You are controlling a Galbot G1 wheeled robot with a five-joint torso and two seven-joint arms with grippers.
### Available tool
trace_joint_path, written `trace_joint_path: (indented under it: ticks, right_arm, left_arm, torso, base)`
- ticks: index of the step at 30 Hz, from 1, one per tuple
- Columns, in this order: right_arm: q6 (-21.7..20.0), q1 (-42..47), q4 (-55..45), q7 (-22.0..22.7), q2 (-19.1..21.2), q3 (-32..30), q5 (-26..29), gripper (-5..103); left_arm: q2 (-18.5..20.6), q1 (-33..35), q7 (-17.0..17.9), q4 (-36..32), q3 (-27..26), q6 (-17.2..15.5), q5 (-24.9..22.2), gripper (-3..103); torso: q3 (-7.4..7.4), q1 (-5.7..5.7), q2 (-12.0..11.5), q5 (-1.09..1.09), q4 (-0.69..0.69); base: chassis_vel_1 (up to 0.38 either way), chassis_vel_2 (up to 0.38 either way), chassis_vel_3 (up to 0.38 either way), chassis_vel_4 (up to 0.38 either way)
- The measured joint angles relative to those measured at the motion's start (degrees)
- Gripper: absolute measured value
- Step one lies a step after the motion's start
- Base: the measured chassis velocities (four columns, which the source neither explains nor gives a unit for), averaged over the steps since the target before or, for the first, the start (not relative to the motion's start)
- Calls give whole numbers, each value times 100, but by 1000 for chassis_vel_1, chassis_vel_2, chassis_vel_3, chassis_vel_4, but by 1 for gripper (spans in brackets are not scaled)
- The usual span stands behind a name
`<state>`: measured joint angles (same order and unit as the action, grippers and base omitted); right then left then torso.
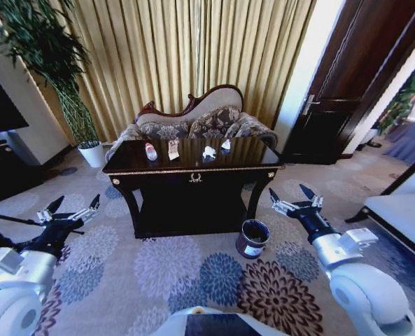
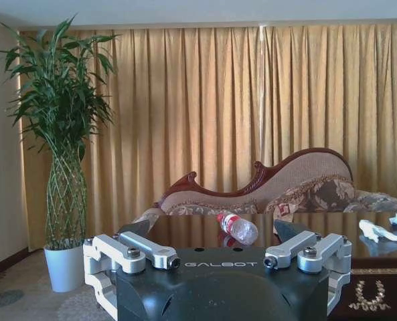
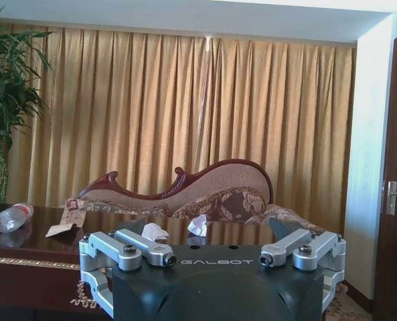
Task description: Move to the front of the table and place the trash on the table into the trash bin.
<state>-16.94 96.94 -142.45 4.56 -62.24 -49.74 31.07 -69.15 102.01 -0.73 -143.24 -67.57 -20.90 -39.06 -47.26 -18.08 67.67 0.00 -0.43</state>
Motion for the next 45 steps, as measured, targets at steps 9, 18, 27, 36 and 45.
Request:
trace_joint_path:
  ticks: [9,18,27,36,45]
  right_arm:
    - [6,-8,21,-9,6,21,-1,100]
    - [7,-11,29,-22,5,31,-7,100]
    - [16,-18,56,-73,0,31,-23,100]
    - [27,-11,74,-144,-9,25,-76,100]
    - [256,-38,287,-146,46,52,-83,100]
  left_arm:
    - [-15,13,-4,0,6,0,-2,100]
    - [-43,50,-8,0,6,6,-2,100]
    - [-71,49,-18,0,17,19,4,100]
    - [-82,47,-20,0,19,23,4,100]
    - [-130,41,-17,0,26,28,-8,100]
  torso:
    - [0,1,0,0,0]
    - [0,0,0,-1,0]
    - [0,0,0,-1,0]
    - [0,0,0,-1,-1]
    - [-1,-4,-2,0,0]
  base:
    - [-231,212,241,-218]
    - [-241,224,251,-231]
    - [-219,229,223,-220]
    - [-232,222,226,-224]
    - [-198,207,183,-205]
